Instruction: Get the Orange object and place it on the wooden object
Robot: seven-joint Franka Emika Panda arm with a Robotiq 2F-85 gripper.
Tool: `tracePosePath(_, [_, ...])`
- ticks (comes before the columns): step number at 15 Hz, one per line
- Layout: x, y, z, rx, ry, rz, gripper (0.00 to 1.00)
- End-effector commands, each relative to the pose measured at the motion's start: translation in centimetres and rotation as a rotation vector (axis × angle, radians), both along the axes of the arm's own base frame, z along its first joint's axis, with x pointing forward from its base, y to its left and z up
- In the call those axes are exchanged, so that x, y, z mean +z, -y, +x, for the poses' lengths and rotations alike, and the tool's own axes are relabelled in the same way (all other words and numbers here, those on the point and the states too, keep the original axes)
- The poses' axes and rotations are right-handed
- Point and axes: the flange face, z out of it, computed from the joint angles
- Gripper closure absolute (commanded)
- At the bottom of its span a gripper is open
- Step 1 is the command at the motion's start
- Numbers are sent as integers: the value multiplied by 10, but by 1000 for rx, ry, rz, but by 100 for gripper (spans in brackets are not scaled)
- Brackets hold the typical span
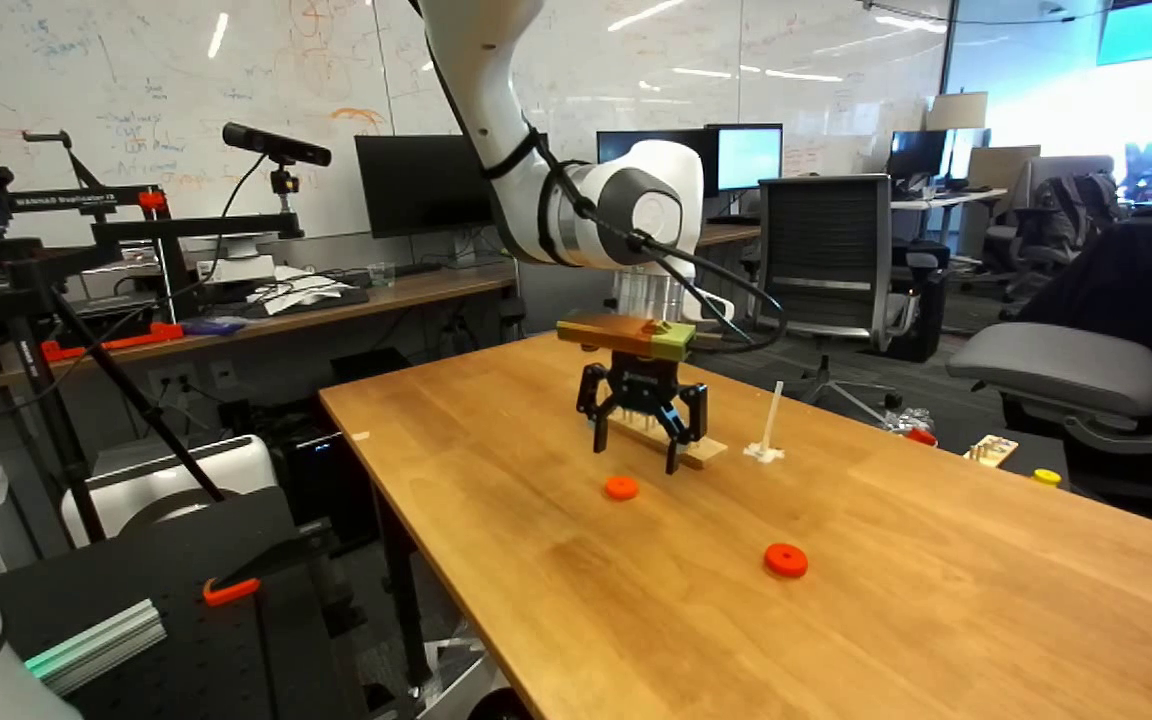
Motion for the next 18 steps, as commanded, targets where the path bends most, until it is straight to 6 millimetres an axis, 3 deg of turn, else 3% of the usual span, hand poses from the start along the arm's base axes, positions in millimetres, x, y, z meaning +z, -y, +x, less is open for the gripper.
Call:
tracePosePath(1, [-17,-7,5,4,1,0,0])
tracePosePath(6, [-38,-12,-2,7,-6,-3,0])
tracePosePath(10, [-39,-10,-4,-6,12,1,0])
tracePosePath(11, [-38,-10,-4,-11,20,4,25])
tracePosePath(12, [-36,-9,-4,-12,34,6,26])
tracePosePath(18, [-21,3,0,-31,57,34,73])
